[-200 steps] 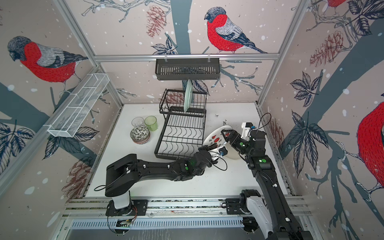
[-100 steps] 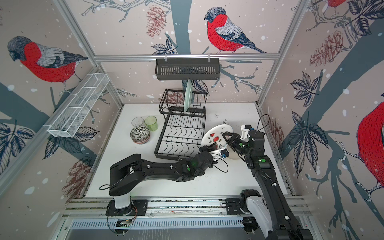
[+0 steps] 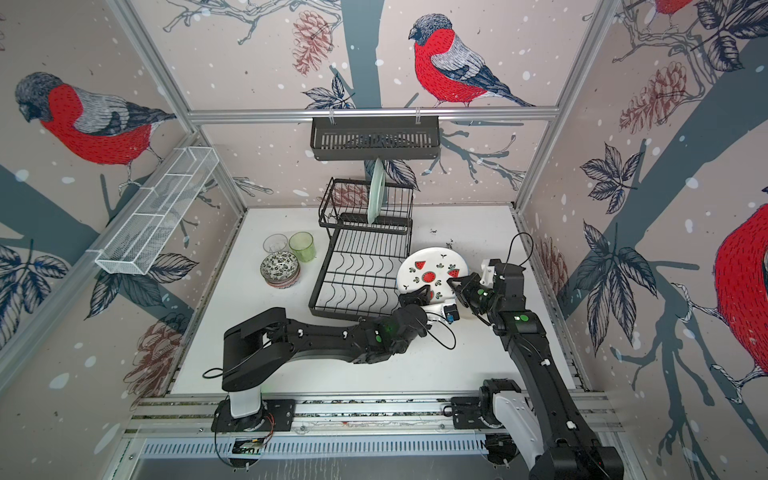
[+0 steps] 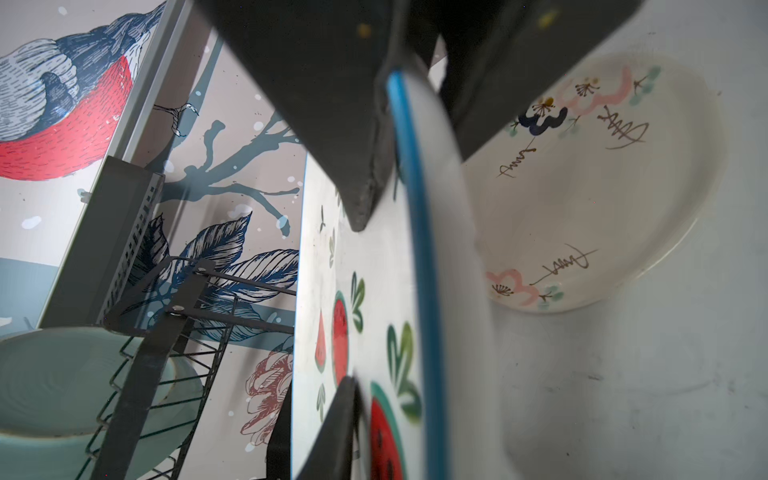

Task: Unload the mixed dishes from the dish rack
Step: 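Close the right gripper on the watermelon plate rim held by the left gripper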

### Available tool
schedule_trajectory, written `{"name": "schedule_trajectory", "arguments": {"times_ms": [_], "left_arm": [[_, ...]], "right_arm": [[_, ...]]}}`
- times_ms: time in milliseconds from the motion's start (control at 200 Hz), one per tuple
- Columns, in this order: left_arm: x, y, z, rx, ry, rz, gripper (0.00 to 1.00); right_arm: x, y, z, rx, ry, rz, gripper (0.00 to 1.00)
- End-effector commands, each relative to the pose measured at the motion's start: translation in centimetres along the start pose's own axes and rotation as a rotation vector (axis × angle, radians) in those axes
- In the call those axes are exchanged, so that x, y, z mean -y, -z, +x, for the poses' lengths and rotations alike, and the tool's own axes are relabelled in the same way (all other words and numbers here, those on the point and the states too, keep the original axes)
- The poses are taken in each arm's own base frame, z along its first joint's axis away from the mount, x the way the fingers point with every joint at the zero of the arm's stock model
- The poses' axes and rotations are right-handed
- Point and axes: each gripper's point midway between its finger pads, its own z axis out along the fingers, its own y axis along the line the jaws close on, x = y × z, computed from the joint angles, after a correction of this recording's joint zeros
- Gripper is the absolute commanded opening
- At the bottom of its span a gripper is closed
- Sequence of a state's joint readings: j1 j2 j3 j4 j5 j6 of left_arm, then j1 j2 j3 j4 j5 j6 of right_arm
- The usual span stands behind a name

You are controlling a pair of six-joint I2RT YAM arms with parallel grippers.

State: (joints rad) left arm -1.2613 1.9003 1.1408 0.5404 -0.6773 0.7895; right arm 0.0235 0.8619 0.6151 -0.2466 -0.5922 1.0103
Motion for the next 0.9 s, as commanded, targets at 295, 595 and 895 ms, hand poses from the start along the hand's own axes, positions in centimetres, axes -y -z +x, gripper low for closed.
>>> {"name": "schedule_trajectory", "arguments": {"times_ms": [295, 595, 895], "left_arm": [[-4.2, 0.7, -3.8, 0.175, 0.39, -0.12, 0.76], [-4.6, 0.9, -3.9, 0.18, 0.419, -0.129, 0.98], [-4.7, 1.1, -3.9, 0.186, 0.457, -0.128, 0.98]], "right_arm": [[-2.8, 0.9, -1.8, 0.066, 0.175, -0.106, 0.01], [-2.4, 1.6, -2.6, 0.108, 0.18, -0.084, 0.0], [-1.5, 2.5, -3.8, 0.165, 0.16, -0.058, 0.0]]}}
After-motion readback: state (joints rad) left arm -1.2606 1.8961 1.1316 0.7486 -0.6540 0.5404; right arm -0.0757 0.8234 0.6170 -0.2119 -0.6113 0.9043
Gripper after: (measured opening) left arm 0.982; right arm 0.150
